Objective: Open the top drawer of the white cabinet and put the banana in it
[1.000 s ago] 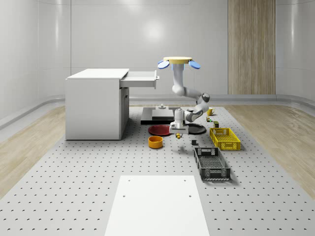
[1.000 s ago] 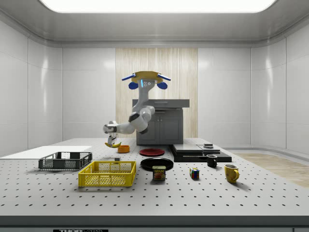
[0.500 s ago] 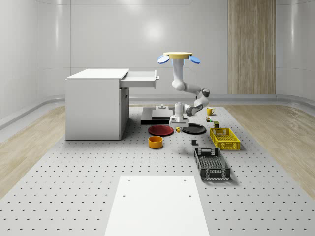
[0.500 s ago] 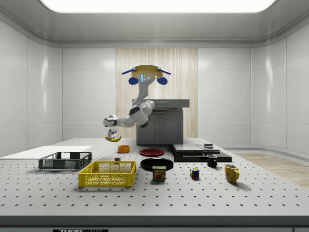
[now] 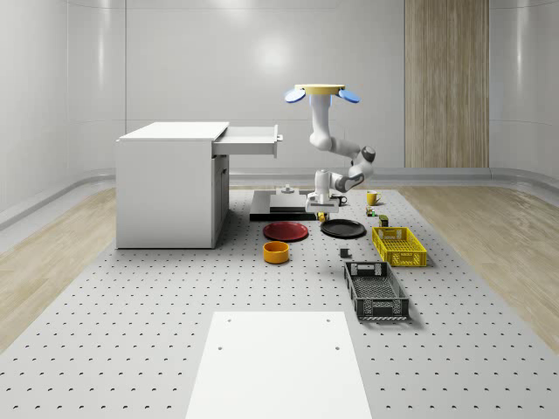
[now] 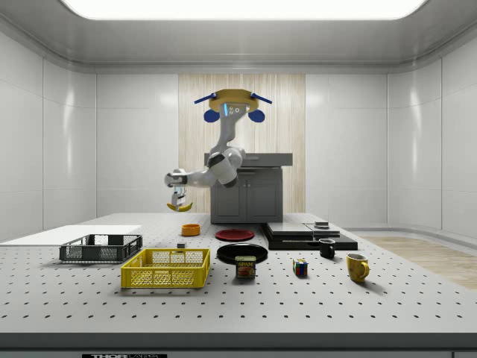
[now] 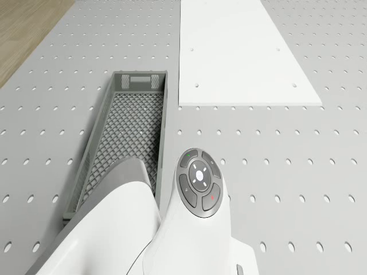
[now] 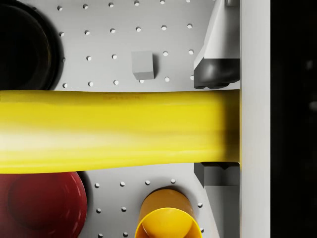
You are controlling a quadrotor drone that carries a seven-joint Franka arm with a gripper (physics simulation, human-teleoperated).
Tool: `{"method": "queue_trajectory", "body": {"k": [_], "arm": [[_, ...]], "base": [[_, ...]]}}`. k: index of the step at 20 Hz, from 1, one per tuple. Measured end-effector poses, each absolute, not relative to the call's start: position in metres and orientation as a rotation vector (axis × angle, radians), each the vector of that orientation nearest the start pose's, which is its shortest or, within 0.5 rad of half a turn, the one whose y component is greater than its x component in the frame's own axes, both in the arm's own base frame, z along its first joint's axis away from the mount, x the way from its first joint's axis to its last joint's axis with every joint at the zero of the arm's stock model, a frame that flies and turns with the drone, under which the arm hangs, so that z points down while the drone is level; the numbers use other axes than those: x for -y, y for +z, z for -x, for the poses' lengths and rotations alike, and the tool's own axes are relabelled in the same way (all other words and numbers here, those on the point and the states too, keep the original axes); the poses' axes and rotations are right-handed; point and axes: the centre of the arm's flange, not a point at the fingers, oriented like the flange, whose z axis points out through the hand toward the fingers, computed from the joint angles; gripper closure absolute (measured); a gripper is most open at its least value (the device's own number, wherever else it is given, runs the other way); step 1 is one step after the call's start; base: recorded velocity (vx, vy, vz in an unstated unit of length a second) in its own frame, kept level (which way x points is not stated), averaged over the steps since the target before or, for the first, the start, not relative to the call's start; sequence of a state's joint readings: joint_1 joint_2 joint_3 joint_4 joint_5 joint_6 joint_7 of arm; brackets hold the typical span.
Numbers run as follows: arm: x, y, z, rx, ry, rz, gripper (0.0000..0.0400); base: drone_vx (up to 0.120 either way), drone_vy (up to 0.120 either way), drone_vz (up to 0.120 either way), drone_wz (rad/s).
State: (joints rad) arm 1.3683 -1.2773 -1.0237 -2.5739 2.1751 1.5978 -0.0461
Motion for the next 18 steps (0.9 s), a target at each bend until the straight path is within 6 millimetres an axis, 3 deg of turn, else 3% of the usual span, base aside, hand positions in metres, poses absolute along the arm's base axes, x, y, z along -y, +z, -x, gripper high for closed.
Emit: {"method": "queue_trajectory", "body": {"k": [2,18], "arm": [[-0.0263,0.6288,-0.3586,0.001,0.845,0.010,0.0208],[-0.0263,0.6288,-0.3586,0.001,0.841,0.010,0.0208]], "base": [[-0.040,0.000,0.120,0.000],[-0.120,0.000,0.120,0.000]]}}
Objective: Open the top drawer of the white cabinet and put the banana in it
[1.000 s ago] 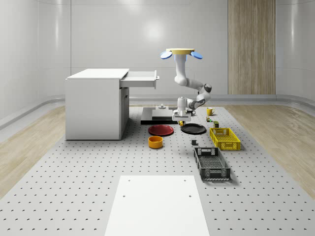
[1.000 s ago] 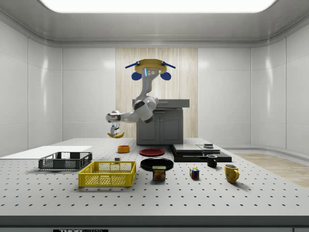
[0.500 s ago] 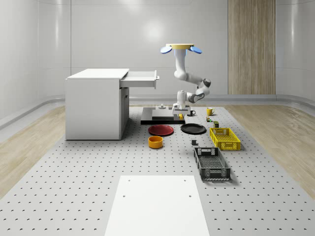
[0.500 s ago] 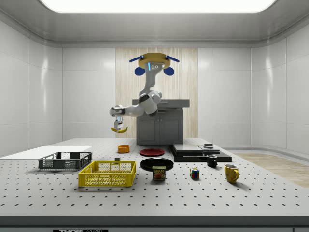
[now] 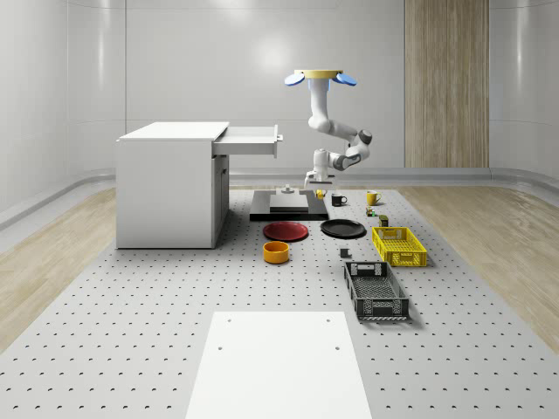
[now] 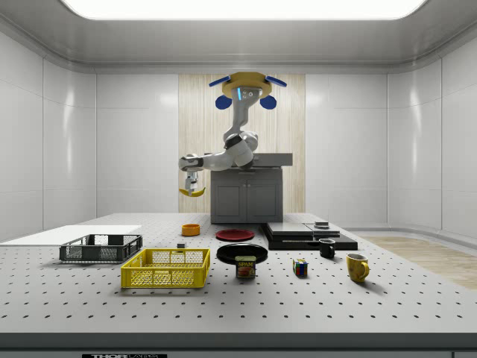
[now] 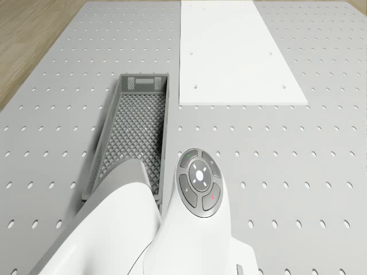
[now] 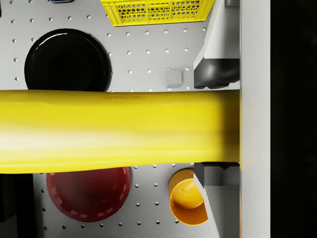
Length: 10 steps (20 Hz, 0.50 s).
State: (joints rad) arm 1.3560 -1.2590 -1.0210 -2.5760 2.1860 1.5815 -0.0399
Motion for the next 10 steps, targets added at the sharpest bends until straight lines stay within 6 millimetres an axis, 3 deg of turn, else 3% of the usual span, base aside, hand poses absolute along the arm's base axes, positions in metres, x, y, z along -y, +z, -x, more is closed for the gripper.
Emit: {"method": "queue_trajectory", "body": {"k": [10], "arm": [[-0.0263,0.6288,-0.3586,0.001,0.840,0.010,0.0208]], "base": [[-0.120,0.000,0.120,0.000]]}}
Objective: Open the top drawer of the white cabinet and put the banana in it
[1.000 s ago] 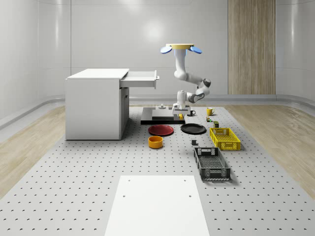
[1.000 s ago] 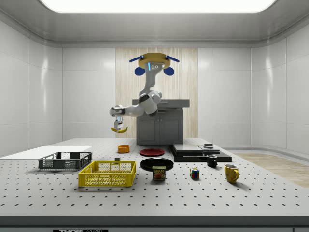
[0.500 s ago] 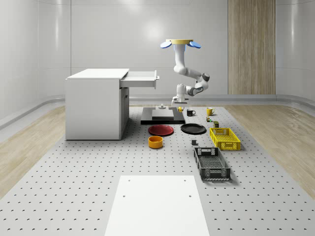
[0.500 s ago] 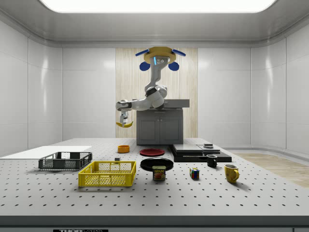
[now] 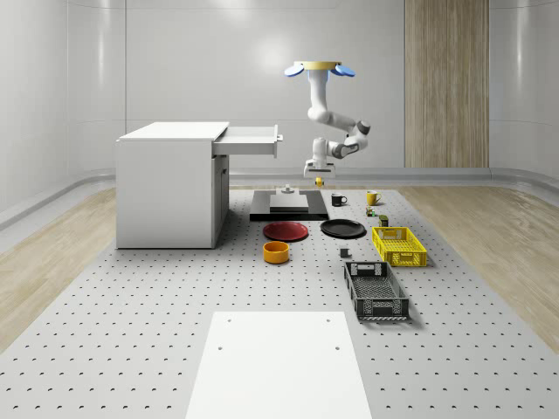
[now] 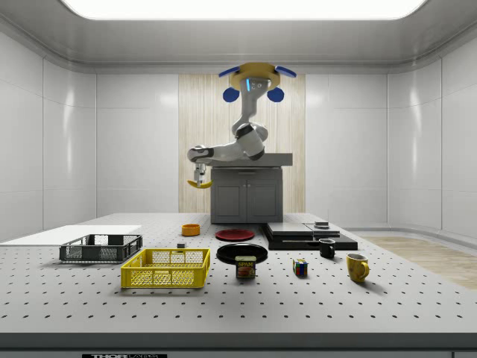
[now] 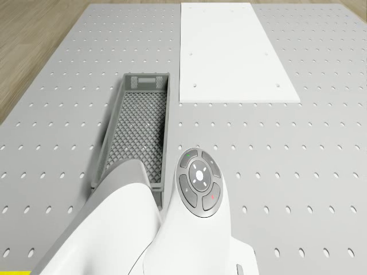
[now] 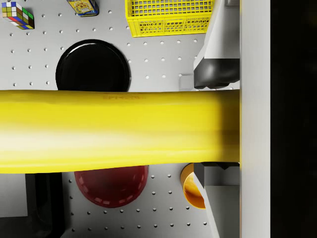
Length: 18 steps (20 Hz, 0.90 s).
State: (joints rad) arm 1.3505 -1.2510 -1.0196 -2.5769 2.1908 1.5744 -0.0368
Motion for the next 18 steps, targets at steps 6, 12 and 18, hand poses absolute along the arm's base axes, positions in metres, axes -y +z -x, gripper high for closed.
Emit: {"method": "queue_trajectory", "body": {"k": [6,12,18], "arm": [[-0.0263,0.6288,-0.3585,0.001,0.840,0.010,0.0208],[-0.0263,0.6288,-0.3585,0.001,0.840,0.010,0.0208],[-0.0263,0.6288,-0.3585,0.001,0.840,0.010,0.0208]], "base": [[-0.120,0.000,0.120,0.000],[-0.120,0.000,0.120,0.000],[-0.120,0.000,0.120,0.000]]}}
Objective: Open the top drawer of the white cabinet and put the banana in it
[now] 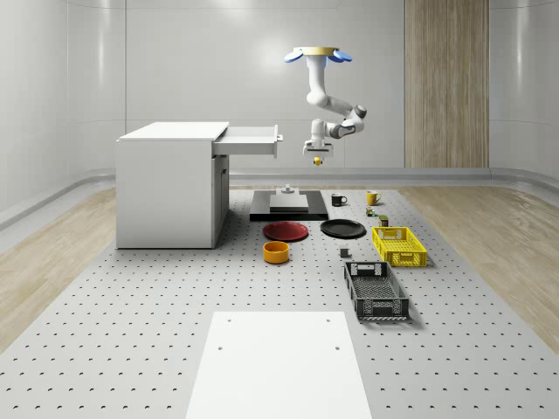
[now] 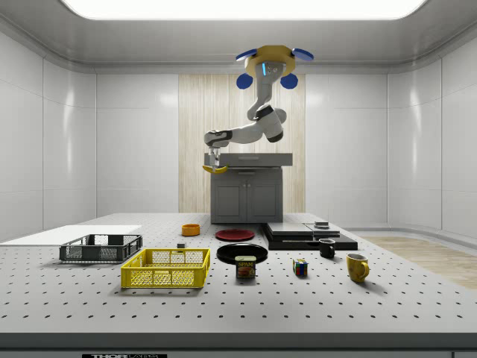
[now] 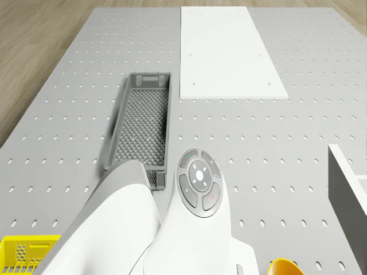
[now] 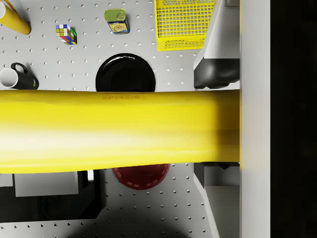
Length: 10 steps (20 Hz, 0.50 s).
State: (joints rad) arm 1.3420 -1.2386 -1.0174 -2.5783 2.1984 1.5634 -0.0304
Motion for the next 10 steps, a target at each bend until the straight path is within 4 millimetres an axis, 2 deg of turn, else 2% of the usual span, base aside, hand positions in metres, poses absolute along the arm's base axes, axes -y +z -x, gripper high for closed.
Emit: {"method": "queue_trajectory", "body": {"k": [10], "arm": [[-0.0263,0.6288,-0.3585,0.001,0.840,0.009,0.0208]], "base": [[-0.120,0.000,0.120,0.000]]}}
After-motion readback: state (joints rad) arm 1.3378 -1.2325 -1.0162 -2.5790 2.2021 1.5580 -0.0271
